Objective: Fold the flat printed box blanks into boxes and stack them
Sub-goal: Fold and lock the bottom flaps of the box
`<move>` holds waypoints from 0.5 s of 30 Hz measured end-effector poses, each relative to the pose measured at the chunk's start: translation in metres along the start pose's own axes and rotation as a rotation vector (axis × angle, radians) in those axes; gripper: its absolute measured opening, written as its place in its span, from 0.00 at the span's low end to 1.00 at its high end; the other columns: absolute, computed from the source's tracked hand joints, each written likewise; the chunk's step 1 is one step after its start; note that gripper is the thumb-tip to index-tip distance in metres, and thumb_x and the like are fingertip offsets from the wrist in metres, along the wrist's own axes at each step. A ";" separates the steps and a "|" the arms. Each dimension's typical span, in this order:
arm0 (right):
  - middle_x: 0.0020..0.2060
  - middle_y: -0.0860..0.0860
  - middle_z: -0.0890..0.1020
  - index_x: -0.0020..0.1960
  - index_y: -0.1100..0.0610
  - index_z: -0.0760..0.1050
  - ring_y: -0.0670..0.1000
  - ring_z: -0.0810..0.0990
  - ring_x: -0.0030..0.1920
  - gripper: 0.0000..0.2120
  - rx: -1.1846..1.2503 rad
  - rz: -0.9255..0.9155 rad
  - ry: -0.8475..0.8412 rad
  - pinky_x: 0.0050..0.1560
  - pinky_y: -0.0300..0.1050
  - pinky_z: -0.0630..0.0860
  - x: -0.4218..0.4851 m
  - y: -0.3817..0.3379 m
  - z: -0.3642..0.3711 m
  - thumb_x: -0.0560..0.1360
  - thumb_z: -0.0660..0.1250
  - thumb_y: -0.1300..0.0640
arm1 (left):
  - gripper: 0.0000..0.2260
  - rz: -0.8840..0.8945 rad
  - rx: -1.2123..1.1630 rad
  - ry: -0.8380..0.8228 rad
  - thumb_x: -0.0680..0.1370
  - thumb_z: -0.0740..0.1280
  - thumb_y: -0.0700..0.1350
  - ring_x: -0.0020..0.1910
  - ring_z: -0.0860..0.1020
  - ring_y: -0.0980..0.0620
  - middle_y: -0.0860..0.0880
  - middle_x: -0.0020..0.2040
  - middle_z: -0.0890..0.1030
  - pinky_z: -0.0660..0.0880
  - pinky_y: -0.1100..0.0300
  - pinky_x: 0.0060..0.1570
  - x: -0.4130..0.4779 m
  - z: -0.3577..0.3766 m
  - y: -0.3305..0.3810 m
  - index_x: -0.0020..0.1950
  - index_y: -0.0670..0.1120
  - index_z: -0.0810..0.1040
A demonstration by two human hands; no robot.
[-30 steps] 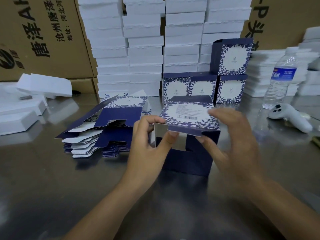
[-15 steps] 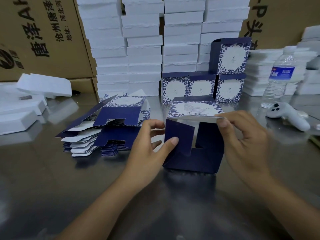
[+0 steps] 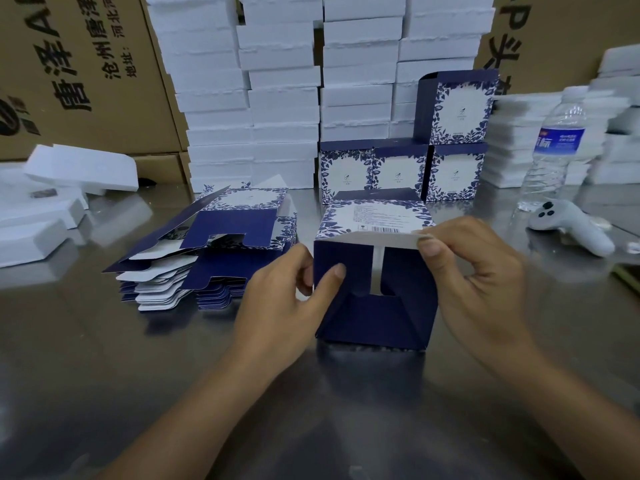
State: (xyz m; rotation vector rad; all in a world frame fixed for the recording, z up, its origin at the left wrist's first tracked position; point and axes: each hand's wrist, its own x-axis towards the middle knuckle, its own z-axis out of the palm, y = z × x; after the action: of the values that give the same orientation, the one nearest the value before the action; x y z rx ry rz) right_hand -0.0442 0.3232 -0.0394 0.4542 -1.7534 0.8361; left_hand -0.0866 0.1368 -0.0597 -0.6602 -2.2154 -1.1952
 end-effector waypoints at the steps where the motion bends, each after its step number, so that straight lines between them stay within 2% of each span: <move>1: 0.36 0.46 0.77 0.43 0.53 0.77 0.51 0.75 0.38 0.15 -0.001 0.000 -0.012 0.42 0.43 0.70 -0.001 -0.001 0.000 0.78 0.58 0.46 | 0.20 0.005 0.016 0.006 0.76 0.59 0.62 0.29 0.66 0.53 0.52 0.30 0.69 0.62 0.58 0.30 0.000 -0.002 0.001 0.33 0.50 0.61; 3: 0.37 0.48 0.78 0.44 0.52 0.77 0.53 0.76 0.39 0.13 0.001 0.002 -0.036 0.43 0.41 0.70 -0.001 -0.003 0.000 0.78 0.59 0.46 | 0.20 0.018 0.042 0.009 0.77 0.55 0.61 0.28 0.62 0.53 0.52 0.27 0.64 0.58 0.55 0.30 0.001 -0.005 0.003 0.33 0.49 0.60; 6: 0.37 0.47 0.77 0.44 0.49 0.75 0.53 0.75 0.40 0.10 0.010 0.016 -0.039 0.44 0.37 0.69 -0.001 -0.006 0.000 0.78 0.59 0.47 | 0.19 0.057 0.108 -0.002 0.79 0.53 0.58 0.27 0.62 0.52 0.52 0.26 0.64 0.58 0.53 0.29 0.001 -0.009 0.004 0.34 0.47 0.62; 9: 0.37 0.46 0.77 0.44 0.48 0.74 0.53 0.74 0.39 0.09 0.024 0.024 -0.041 0.44 0.36 0.68 -0.001 -0.007 0.000 0.78 0.59 0.46 | 0.18 0.066 0.113 0.005 0.79 0.54 0.56 0.27 0.62 0.48 0.51 0.25 0.63 0.58 0.52 0.28 0.001 -0.009 0.004 0.34 0.46 0.62; 15: 0.38 0.43 0.76 0.44 0.47 0.73 0.52 0.74 0.39 0.09 0.018 0.016 -0.050 0.44 0.37 0.68 0.000 -0.006 0.001 0.78 0.58 0.46 | 0.18 0.068 0.114 0.015 0.79 0.56 0.55 0.26 0.58 0.51 0.52 0.24 0.59 0.55 0.54 0.28 0.002 -0.007 0.001 0.33 0.48 0.59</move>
State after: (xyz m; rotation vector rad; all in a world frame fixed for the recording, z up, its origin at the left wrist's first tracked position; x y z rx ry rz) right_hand -0.0405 0.3182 -0.0377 0.4768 -1.7995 0.8587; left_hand -0.0859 0.1318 -0.0538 -0.6719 -2.2126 -1.0286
